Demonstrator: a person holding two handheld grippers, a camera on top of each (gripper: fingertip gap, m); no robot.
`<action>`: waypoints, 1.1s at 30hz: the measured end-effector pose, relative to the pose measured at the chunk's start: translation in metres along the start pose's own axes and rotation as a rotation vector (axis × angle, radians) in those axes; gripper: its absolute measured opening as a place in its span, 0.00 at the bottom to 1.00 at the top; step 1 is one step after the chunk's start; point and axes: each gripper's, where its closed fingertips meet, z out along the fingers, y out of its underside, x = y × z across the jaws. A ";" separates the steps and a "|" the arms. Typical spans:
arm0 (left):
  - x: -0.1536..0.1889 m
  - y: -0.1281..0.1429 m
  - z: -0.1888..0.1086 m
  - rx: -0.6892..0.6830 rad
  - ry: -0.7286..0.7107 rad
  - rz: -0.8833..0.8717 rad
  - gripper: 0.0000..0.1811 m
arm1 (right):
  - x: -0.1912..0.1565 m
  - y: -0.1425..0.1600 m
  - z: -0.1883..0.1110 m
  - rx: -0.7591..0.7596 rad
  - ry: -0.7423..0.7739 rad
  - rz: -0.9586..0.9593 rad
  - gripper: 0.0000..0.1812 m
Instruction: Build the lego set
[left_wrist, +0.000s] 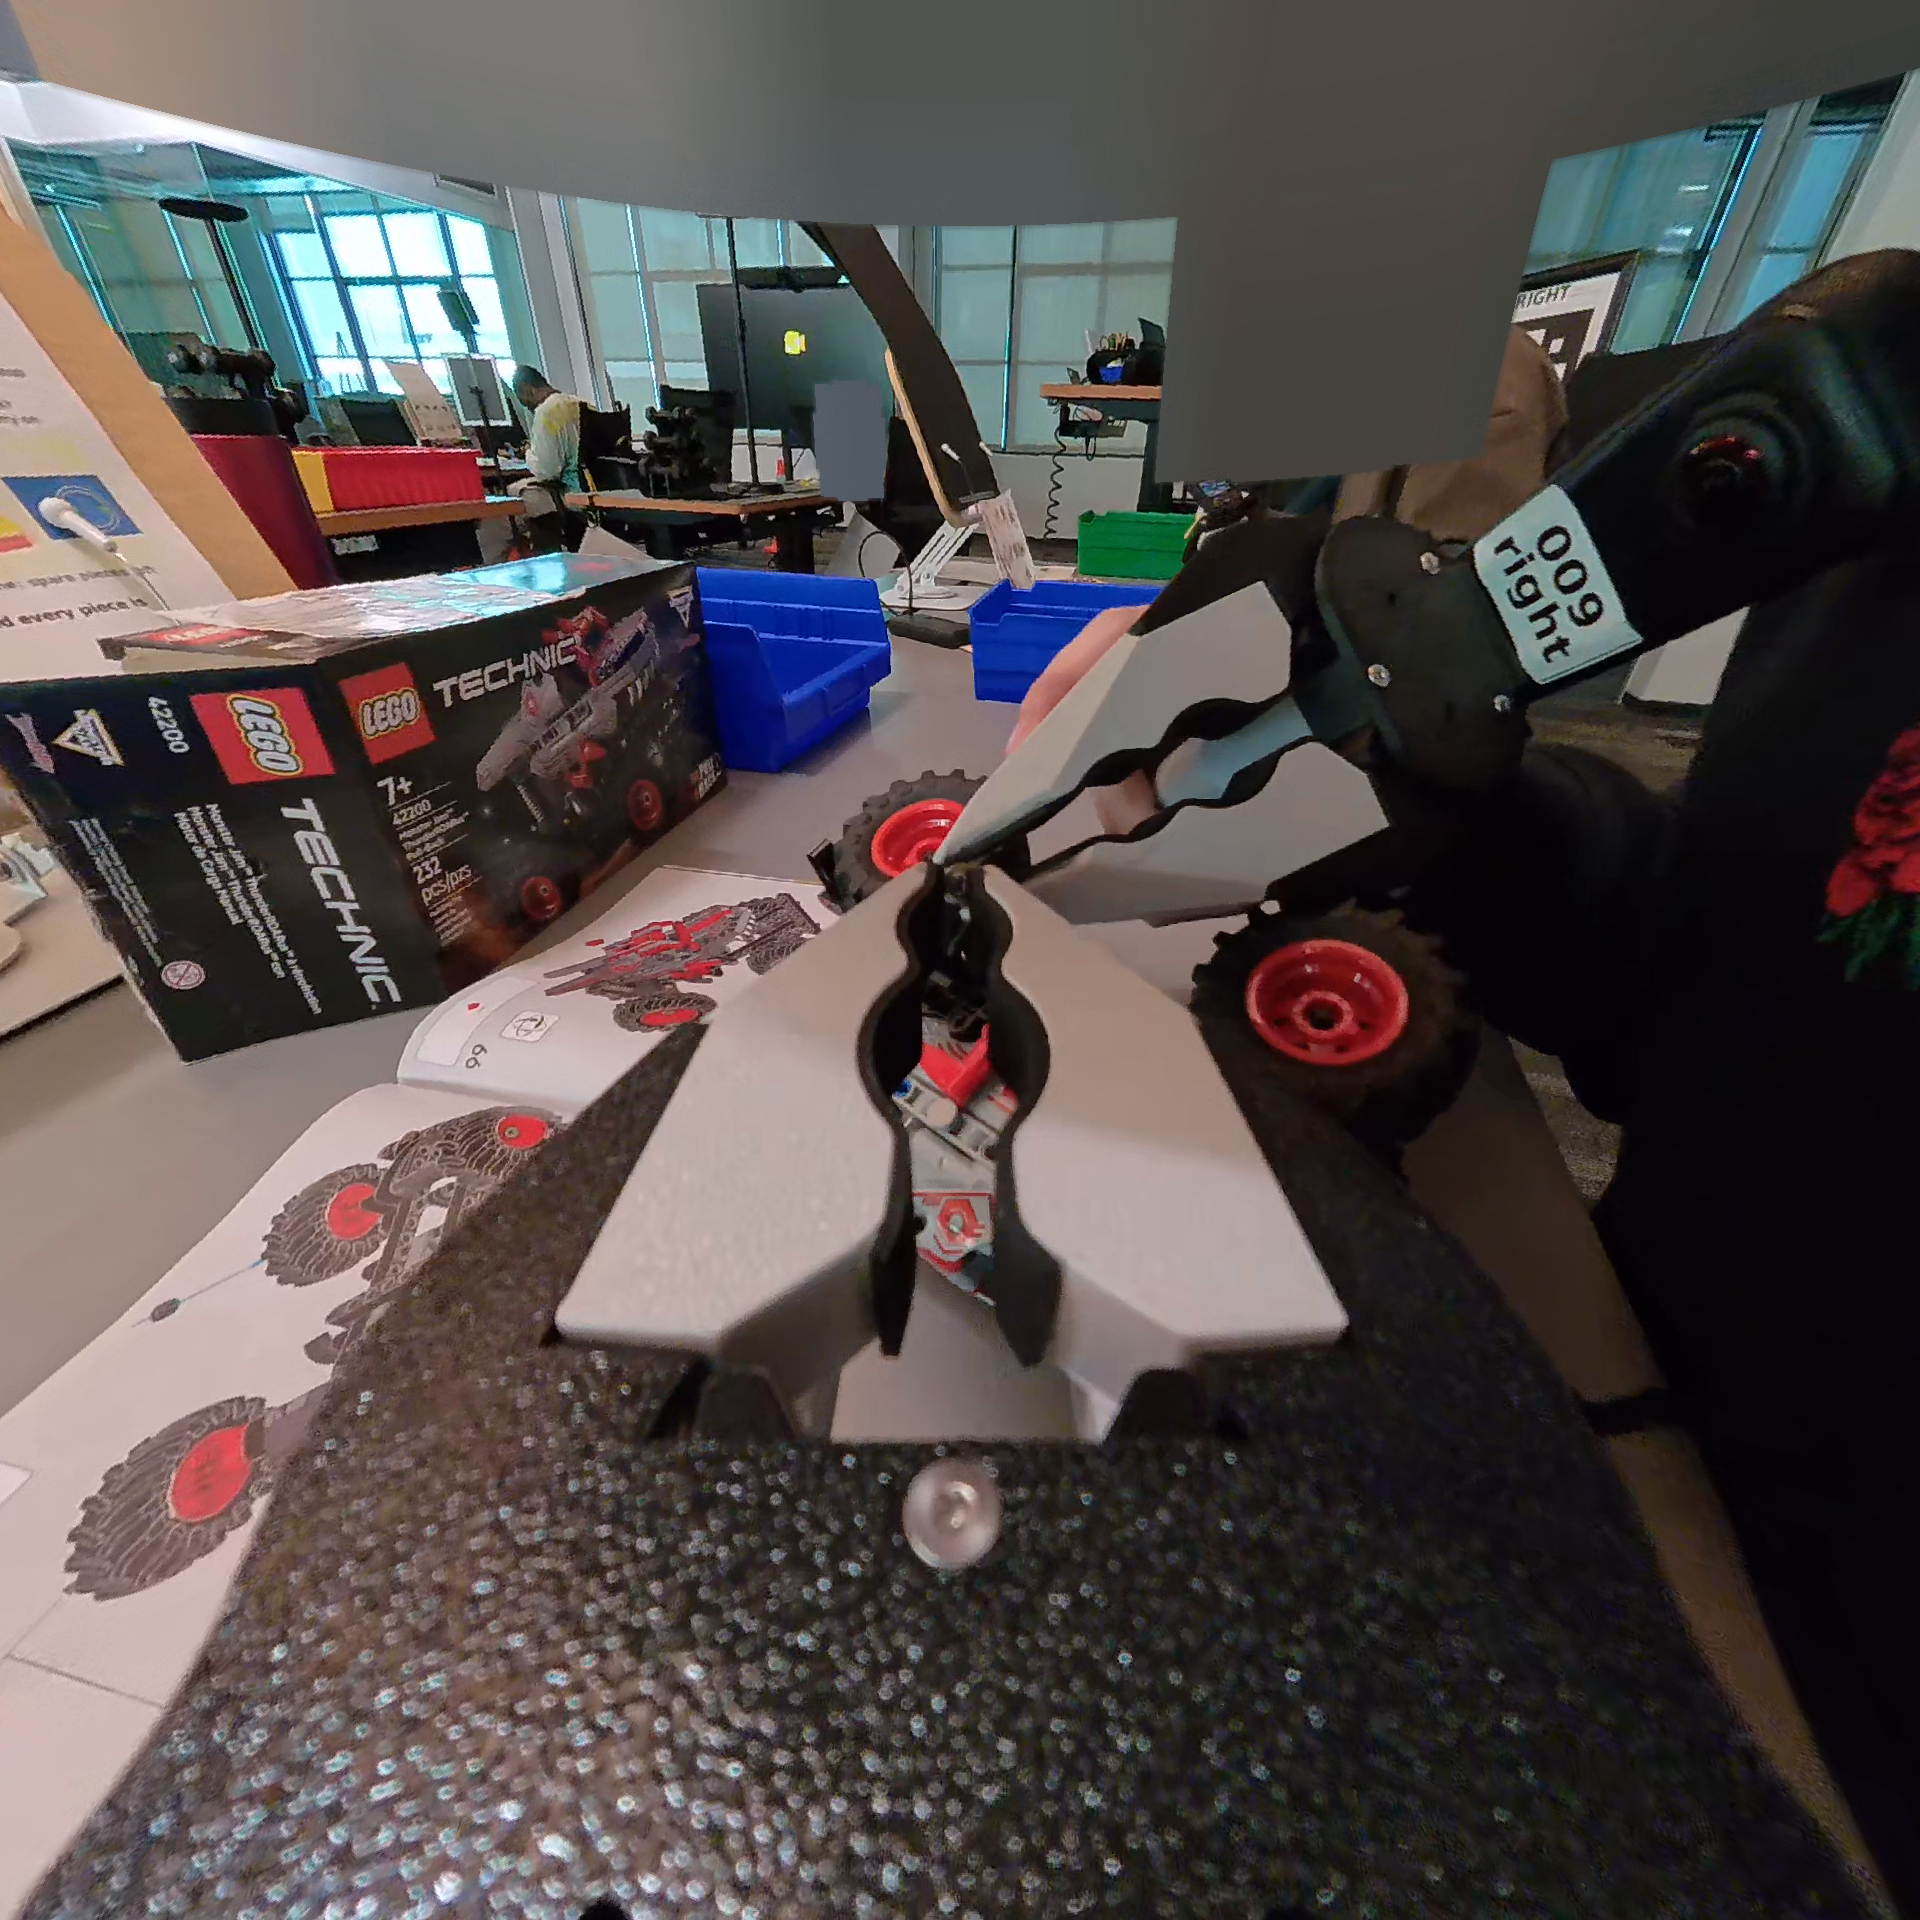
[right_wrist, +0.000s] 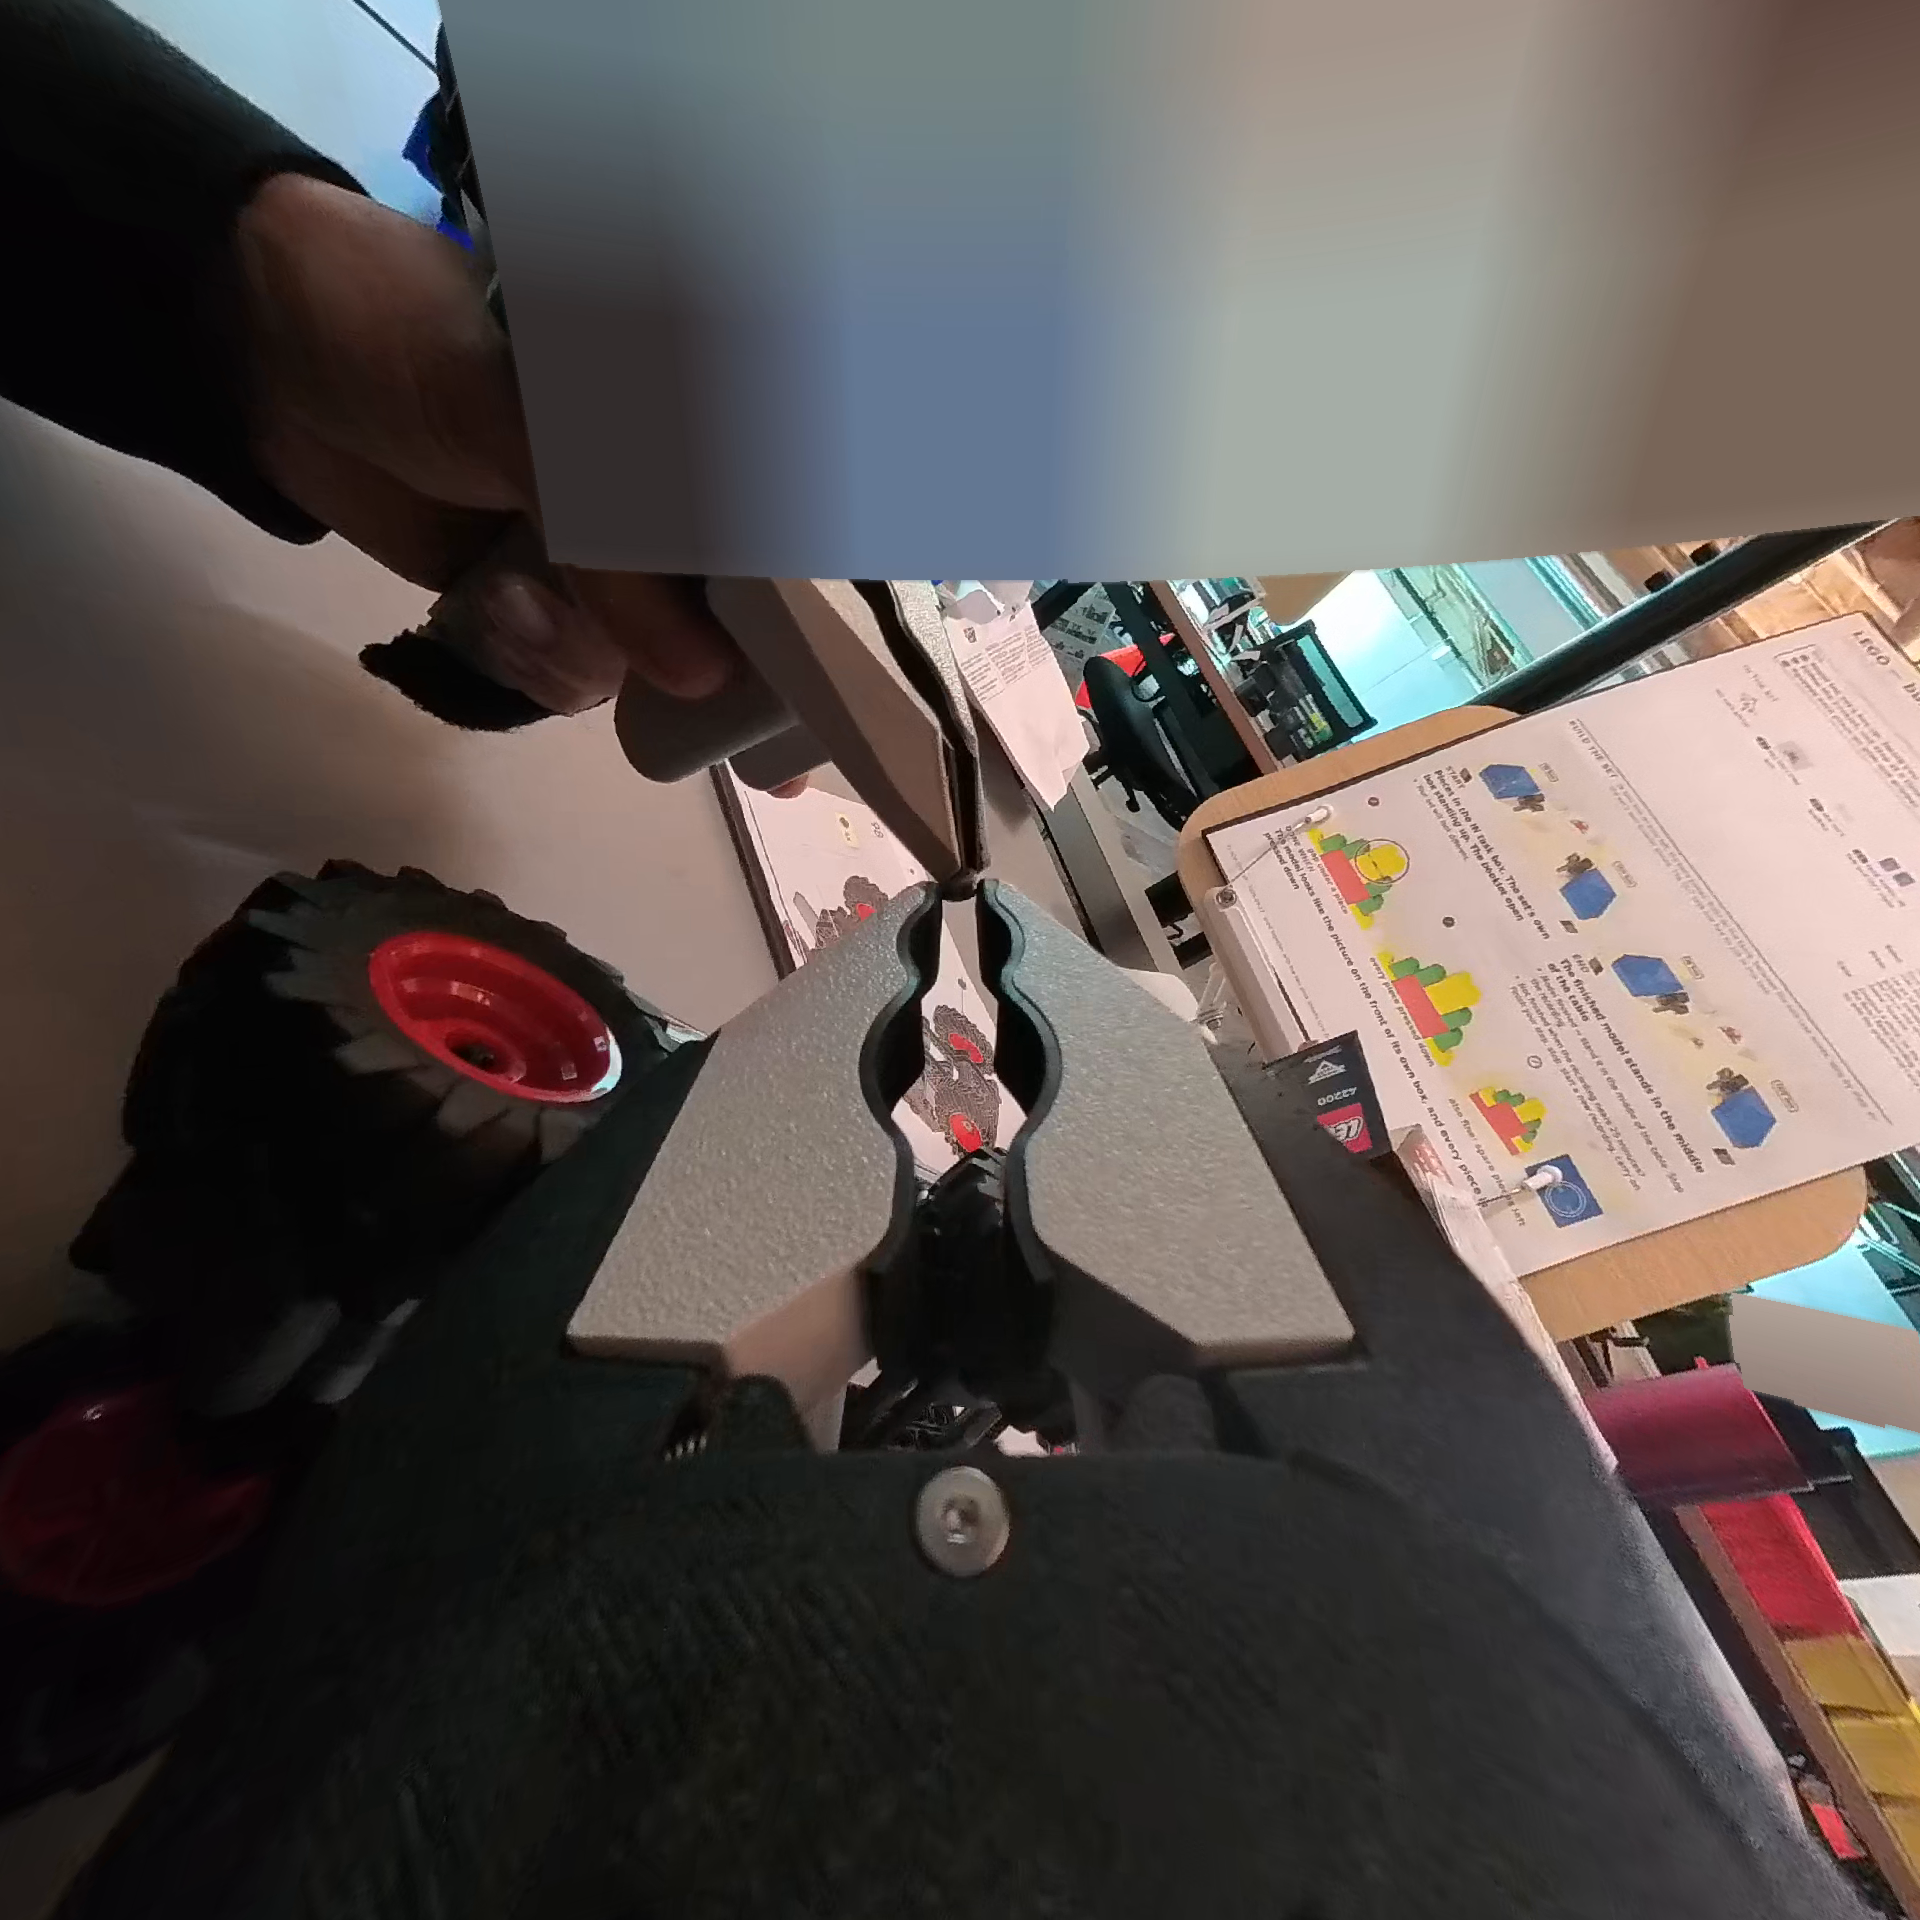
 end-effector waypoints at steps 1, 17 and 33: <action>0.000 0.000 0.000 0.000 -0.002 0.003 0.01 | 0.000 0.000 0.000 0.000 0.001 0.002 0.03; 0.009 -0.010 -0.003 0.000 -0.020 0.046 0.04 | 0.010 -0.011 -0.007 0.083 -0.015 0.261 0.03; 0.036 -0.051 -0.013 0.040 -0.052 0.266 0.05 | 0.069 -0.044 -0.053 0.692 -0.277 1.377 0.03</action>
